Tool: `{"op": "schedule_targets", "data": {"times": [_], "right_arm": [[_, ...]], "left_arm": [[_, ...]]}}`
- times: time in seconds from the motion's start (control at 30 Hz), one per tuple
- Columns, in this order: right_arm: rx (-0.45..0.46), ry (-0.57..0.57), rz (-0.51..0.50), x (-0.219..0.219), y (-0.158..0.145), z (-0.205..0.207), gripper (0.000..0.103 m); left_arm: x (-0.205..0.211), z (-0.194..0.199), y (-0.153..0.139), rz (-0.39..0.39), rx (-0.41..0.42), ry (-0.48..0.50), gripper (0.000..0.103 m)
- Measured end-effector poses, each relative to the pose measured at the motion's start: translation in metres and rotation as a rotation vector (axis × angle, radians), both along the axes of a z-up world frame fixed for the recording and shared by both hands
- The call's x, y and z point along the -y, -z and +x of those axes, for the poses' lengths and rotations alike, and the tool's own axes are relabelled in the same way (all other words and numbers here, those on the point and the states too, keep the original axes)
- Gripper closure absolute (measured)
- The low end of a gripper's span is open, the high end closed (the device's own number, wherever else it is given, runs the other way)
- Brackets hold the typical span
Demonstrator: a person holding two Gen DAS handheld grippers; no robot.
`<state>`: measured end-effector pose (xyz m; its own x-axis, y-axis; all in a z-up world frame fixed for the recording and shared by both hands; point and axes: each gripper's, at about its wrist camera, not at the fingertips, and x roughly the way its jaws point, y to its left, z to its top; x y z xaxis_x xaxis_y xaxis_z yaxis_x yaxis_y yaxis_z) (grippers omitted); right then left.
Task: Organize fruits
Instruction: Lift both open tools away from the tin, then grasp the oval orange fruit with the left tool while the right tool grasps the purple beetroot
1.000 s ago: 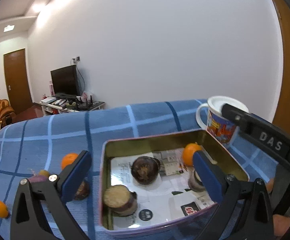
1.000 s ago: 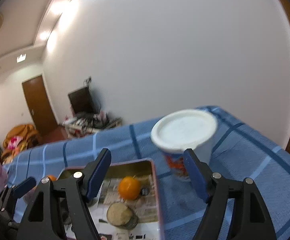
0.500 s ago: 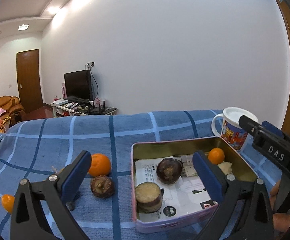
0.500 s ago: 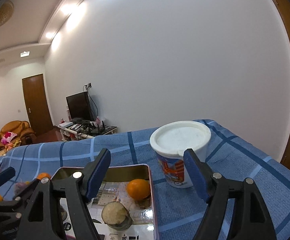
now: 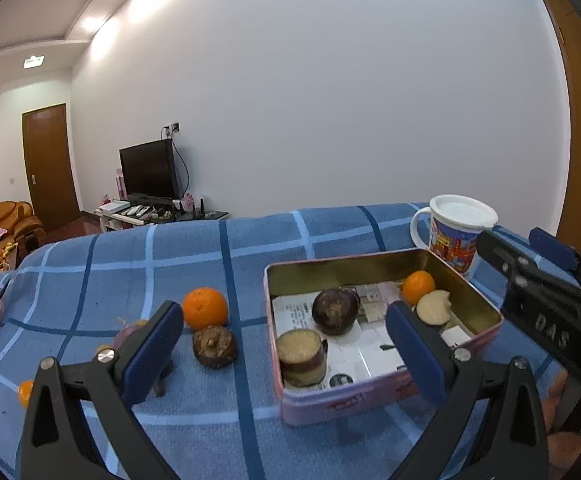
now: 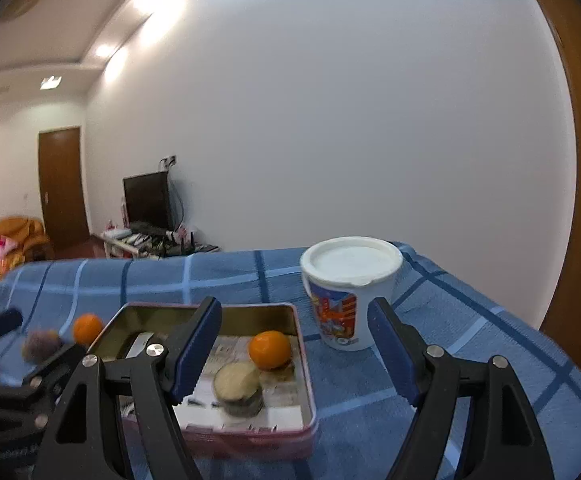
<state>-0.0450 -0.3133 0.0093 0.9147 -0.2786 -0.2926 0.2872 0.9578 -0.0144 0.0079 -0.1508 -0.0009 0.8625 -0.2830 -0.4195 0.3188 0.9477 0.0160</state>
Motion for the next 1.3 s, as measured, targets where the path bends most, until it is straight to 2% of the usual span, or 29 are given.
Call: {"op": "schedule_targets", "data": {"times": [0.33,0.6,0.8,1.3], "right_arm": [[-0.018,-0.016,0.019,-0.014,0.000,-0.034,0.026],[-0.053,-0.015,0.061,-0.022,0.001,-0.041,0.026],[-0.134,-0.008,0.114,-0.029,0.007,-0.028,0.026],[-0.195,-0.130,0.138,-0.096,0.013,0.007,0.026]], "left_arm": [[-0.019,-0.023,-0.002,-0.014,0.005,-0.001,0.000],[-0.038,-0.030,-0.001,-0.029,-0.018,-0.015,0.000],[-0.055,-0.027,0.002,-0.028,-0.045,-0.032,0.000],[-0.107,-0.010,0.007,-0.009,-0.076,-0.117,0.000]]}}
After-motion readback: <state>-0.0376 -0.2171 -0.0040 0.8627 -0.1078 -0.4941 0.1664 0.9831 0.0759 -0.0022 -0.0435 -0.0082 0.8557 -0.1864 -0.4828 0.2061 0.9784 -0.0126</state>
